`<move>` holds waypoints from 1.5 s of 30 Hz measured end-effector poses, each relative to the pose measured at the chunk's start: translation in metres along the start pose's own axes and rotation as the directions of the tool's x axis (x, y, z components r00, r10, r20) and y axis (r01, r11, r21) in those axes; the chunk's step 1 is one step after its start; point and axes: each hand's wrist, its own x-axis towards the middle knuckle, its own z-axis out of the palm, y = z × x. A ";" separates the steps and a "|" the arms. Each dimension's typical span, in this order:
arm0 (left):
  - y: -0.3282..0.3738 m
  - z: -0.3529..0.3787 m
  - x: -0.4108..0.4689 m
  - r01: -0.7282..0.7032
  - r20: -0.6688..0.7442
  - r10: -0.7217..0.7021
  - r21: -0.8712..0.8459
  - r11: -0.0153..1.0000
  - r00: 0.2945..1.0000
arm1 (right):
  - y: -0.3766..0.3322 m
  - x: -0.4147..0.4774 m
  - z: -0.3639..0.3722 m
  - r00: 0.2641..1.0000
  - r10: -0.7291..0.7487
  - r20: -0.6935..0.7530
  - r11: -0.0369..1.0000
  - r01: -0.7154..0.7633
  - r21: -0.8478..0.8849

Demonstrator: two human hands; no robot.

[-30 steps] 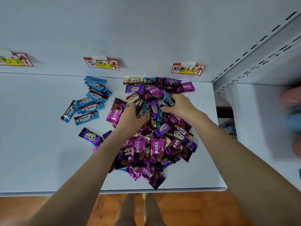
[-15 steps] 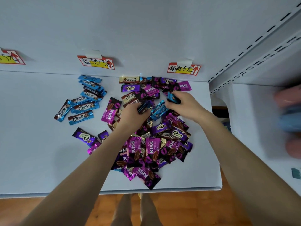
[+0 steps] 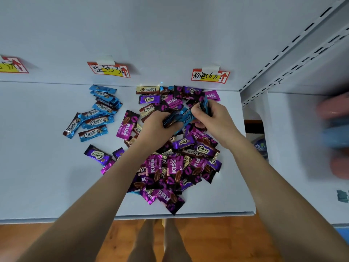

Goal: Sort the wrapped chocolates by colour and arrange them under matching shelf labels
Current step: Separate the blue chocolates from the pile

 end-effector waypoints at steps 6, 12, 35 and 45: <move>-0.003 -0.026 -0.041 0.088 -0.116 -0.115 -0.220 0.972 0.986 | -0.024 -0.006 0.033 0.994 -0.090 0.068 0.995 0.086 0.057; -0.029 -0.064 -0.081 0.201 -0.317 -0.307 -0.326 0.924 0.897 | -0.047 0.002 0.088 0.988 -0.124 0.092 0.990 0.129 -0.052; -0.137 -0.141 -0.020 0.257 -0.269 -0.153 0.412 0.874 0.951 | -0.062 0.115 0.223 0.975 -0.113 0.190 0.780 0.205 -0.591; -0.120 -0.139 -0.033 0.156 -0.309 -0.018 0.427 0.891 0.951 | -0.064 0.089 0.190 0.966 -0.226 0.124 0.777 0.256 -0.575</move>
